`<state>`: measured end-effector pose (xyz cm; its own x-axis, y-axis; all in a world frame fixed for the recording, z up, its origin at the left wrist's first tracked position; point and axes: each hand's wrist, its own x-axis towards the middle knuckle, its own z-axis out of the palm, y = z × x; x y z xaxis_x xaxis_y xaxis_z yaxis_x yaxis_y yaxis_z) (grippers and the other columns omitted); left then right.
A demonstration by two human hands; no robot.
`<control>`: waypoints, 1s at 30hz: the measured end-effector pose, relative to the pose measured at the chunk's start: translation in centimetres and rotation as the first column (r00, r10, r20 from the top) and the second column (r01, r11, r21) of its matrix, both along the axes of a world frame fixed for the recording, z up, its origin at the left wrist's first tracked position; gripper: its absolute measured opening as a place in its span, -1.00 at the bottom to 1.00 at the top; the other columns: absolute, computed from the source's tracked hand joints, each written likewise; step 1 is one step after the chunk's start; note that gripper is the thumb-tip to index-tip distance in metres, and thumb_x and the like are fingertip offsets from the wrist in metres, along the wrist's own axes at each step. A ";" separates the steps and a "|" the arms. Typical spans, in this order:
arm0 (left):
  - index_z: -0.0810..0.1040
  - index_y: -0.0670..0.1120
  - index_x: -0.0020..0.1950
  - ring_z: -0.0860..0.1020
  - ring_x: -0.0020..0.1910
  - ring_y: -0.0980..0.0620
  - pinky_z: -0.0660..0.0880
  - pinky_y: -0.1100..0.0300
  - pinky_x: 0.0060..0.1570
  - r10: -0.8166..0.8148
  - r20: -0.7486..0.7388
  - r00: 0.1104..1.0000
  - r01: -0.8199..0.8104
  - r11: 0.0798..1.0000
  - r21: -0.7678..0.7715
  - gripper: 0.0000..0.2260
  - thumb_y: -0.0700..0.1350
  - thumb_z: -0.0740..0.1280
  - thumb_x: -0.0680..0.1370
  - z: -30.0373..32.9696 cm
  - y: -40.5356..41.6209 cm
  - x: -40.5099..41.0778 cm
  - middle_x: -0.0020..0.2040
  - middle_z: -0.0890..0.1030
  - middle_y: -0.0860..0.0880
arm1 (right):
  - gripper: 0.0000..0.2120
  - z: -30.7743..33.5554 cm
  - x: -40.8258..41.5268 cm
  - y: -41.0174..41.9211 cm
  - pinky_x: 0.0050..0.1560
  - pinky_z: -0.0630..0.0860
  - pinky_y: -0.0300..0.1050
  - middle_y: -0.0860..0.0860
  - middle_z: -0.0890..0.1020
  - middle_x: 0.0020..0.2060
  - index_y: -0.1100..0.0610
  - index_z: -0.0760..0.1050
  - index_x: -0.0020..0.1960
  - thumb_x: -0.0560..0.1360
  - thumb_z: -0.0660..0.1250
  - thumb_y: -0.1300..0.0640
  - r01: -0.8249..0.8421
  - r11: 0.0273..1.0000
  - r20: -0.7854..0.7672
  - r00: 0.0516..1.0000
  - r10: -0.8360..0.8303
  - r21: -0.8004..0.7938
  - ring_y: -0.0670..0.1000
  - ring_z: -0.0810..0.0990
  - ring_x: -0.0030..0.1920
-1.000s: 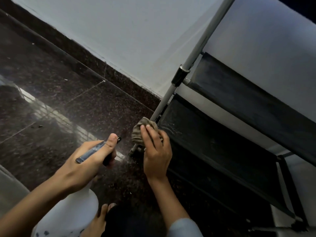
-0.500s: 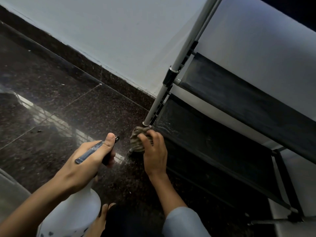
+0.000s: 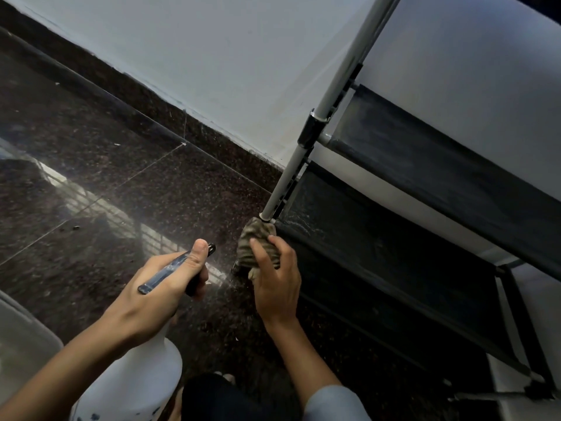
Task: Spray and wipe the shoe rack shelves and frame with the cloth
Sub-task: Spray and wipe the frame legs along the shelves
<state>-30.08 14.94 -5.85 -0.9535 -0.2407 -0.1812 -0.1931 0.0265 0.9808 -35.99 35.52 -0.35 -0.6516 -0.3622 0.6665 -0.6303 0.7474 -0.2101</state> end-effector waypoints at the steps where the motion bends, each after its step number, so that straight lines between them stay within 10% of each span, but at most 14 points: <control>1: 0.67 -0.05 -0.14 0.67 -0.33 -0.12 0.63 -0.17 -0.37 0.010 -0.010 1.000 -0.010 1.000 0.010 -0.44 0.41 0.20 0.49 -0.5 -0.1 0.0 -0.28 0.68 -0.09 | -0.64 -0.4 -0.6 -0.3 -0.18 0.59 -0.10 0.03 0.39 0.14 -0.02 0.48 0.18 0.42 0.29 0.26 0.041 0.998 -0.082 0.996 -0.037 0.047 0.10 0.55 0.01; 7: 0.48 -0.11 -0.26 0.48 -0.35 -0.17 0.52 -0.28 0.01 0.022 0.248 0.969 -0.045 0.995 0.088 -0.56 0.09 0.06 0.68 -4.2 -1.2 -2.8 -0.32 0.49 -0.19 | -0.63 -5.3 0.9 -1.9 -0.35 0.56 -0.22 -0.11 0.59 0.13 -0.06 0.63 0.07 0.29 0.52 0.16 0.099 0.887 0.097 0.983 -0.159 0.450 0.04 0.61 -0.16; 10: 0.33 -0.08 -0.29 0.35 -0.37 -0.10 0.42 -0.17 -0.04 -0.004 0.315 0.949 -0.048 0.986 0.159 -0.61 -0.05 -0.05 0.69 -6.6 -2.6 -4.0 -0.31 0.36 -0.14 | -0.60 -7.4 2.3 -1.4 -0.32 0.58 -0.19 -0.13 0.63 0.11 -0.04 0.62 0.13 0.32 0.51 0.21 0.111 0.921 0.153 0.972 -0.179 0.373 0.03 0.61 -0.15; 17: 0.65 -0.06 -0.10 0.64 -0.32 -0.24 0.61 -0.21 -0.37 0.010 0.041 0.999 -0.012 0.999 0.051 -0.53 0.31 0.20 0.57 -7.0 -3.5 0.0 -0.24 0.66 -0.13 | -0.62 -4.7 -0.1 -2.1 -0.19 0.56 -0.10 -0.12 0.59 0.18 -0.03 0.54 0.24 0.50 0.19 0.23 0.139 0.904 0.059 0.982 -0.178 0.405 0.11 0.59 -0.03; 20: 0.65 -0.06 -0.08 0.62 -0.34 -0.29 0.57 -0.33 -0.39 -0.002 0.078 0.997 -0.002 0.998 0.062 -0.51 0.34 0.20 0.54 -7.6 -3.6 -0.5 -0.25 0.64 -0.15 | -0.62 -5.8 1.5 -1.3 -0.24 0.55 -0.19 -0.18 0.56 0.19 -0.11 0.55 0.19 0.42 0.34 0.19 0.007 0.839 0.242 0.956 -0.165 0.544 0.01 0.60 -0.07; 24: 0.65 -0.08 -0.21 0.64 -0.33 -0.24 0.60 -0.32 -0.29 -0.031 0.130 0.991 0.029 0.999 0.019 -0.43 0.40 0.20 0.51 -5.2 -2.5 0.5 -0.32 0.64 -0.14 | -0.49 -6.5 3.8 0.6 -0.31 0.56 -0.22 -0.17 0.62 0.13 -0.05 0.61 0.15 0.24 0.54 0.25 0.099 0.941 0.356 0.909 -0.218 0.325 0.00 0.59 -0.15; 30: 0.59 -0.07 -0.36 0.56 -0.52 0.06 0.47 0.12 -0.50 -0.115 0.269 0.956 0.151 0.982 -0.116 -0.24 0.62 0.07 0.31 3.6 1.4 3.1 -0.42 0.64 -0.08 | -0.57 -4.6 4.5 2.0 -0.24 0.59 -0.19 -0.16 0.64 0.10 -0.02 0.63 0.13 0.40 0.15 0.25 0.181 0.953 0.310 0.917 -0.253 0.242 0.04 0.60 -0.12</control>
<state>-26.99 16.35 -2.22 -0.9025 -0.1539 -0.4022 -0.4269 0.1967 0.8827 -31.46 37.50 -4.98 -0.9004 -0.2907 0.3237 -0.3674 0.9066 -0.2077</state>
